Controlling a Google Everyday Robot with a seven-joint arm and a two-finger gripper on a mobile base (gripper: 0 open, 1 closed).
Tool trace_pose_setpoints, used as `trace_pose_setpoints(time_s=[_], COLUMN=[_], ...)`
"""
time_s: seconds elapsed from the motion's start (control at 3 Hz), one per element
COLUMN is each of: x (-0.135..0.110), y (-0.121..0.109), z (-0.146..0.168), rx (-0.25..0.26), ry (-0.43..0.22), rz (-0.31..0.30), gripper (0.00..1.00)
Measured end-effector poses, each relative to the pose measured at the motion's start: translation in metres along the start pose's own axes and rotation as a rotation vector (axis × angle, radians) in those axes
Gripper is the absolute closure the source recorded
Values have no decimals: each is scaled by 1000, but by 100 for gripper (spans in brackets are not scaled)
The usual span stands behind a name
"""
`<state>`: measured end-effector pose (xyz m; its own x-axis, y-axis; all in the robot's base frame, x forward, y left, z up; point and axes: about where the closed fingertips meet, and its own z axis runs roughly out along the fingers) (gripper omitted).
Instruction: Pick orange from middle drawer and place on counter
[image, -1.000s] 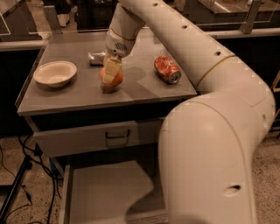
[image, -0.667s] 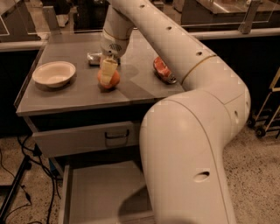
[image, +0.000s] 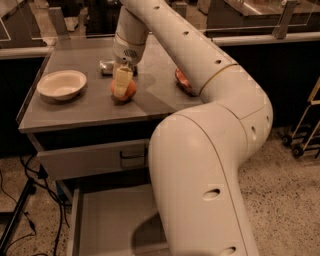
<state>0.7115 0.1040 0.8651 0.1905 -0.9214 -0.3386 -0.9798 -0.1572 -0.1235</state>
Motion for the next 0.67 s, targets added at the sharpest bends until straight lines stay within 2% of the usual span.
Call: trace_pose_setpoints(time_s=[0.67], x=[0], y=[0], z=[0], rx=[0], ry=[0], rz=[0], gripper=[35])
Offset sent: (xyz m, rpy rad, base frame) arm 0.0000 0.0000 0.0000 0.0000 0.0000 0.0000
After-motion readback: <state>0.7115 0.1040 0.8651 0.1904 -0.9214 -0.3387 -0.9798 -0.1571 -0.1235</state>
